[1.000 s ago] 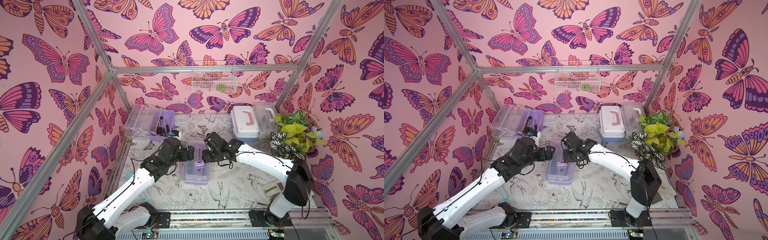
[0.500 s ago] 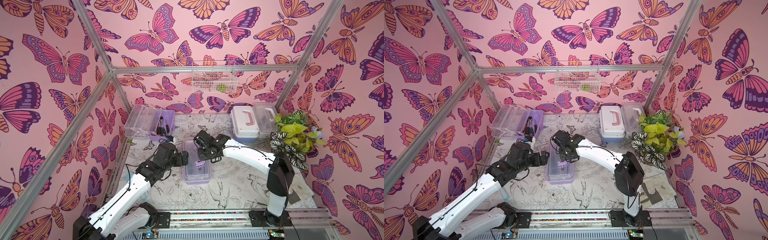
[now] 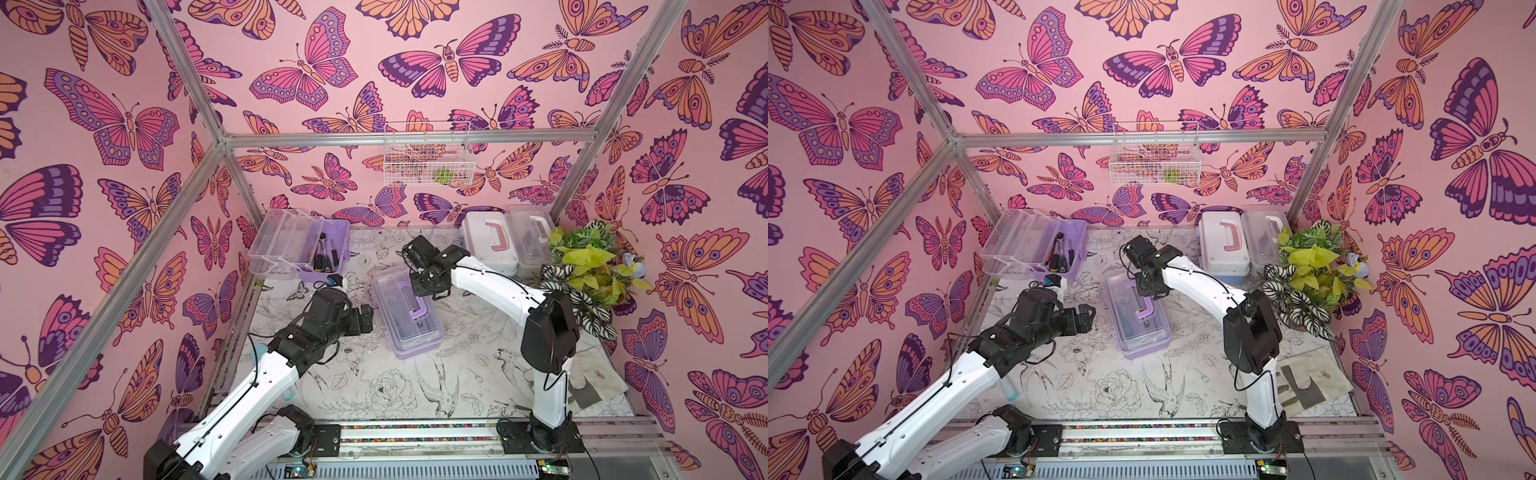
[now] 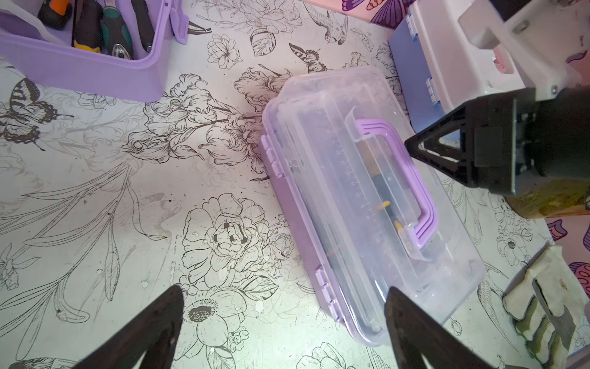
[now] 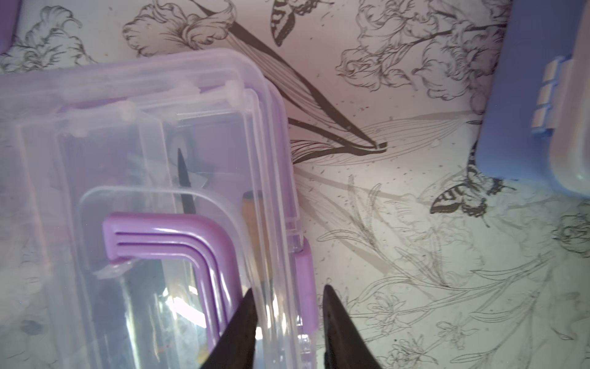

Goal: Close toolboxes
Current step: Move the toolbox to the center of the board.

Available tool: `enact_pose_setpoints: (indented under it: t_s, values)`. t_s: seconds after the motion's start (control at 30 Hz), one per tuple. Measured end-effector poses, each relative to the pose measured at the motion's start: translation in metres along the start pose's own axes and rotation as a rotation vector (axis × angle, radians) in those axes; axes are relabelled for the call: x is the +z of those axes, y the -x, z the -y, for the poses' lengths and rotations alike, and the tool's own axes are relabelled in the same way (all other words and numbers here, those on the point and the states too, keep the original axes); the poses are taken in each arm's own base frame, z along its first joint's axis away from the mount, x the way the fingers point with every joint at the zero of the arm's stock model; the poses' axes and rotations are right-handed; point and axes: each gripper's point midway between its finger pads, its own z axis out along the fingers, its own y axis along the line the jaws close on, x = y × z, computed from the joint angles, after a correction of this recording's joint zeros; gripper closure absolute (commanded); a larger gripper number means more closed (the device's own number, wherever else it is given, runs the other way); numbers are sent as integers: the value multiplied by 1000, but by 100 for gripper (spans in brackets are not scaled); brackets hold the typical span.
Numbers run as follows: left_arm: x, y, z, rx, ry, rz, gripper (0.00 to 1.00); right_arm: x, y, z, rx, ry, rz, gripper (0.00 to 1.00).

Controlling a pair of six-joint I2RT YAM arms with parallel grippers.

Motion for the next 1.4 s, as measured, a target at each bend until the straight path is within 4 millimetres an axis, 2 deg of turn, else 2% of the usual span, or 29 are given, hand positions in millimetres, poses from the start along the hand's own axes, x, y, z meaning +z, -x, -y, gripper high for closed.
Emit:
enact_pose_setpoints:
  t_s: [0.13,0.27,0.33,0.47,0.63,0.7,0.83,0.93,1.03,1.13,1.23,1.4]
  values:
    - [0,0,0,0,-1,1,2,-14,-17,6,-30,13,-6,45]
    - [3,-3,1,0,-3,-15,2,-33,-23,-2,-42,75,6,43]
    - [3,-4,1,0,-7,-20,2,-35,-23,-6,-45,96,10,43]
    - [3,-4,2,-1,-10,-22,2,-31,-26,-11,-51,120,-6,44]
    - [3,-4,2,-3,-13,-23,2,-7,-34,-18,-72,107,-64,52]
    - [3,-4,2,-3,-13,-23,2,-10,-24,-18,-68,99,-41,56]
    - [3,-4,2,-3,-13,-22,2,-6,-24,-16,-77,70,-56,65]
    - [3,-4,2,-3,-13,-23,1,-5,-22,-15,-86,47,-73,67]
    - [3,-4,2,-3,-11,-23,2,1,-9,-11,-83,39,-67,68]
    - [4,-4,1,-5,-9,-23,2,11,12,2,-46,30,-27,68]
    - [4,-4,1,-4,-9,-23,2,22,37,26,22,15,28,68]
    - [4,-4,1,-5,-8,-23,1,43,84,77,143,-43,137,69]
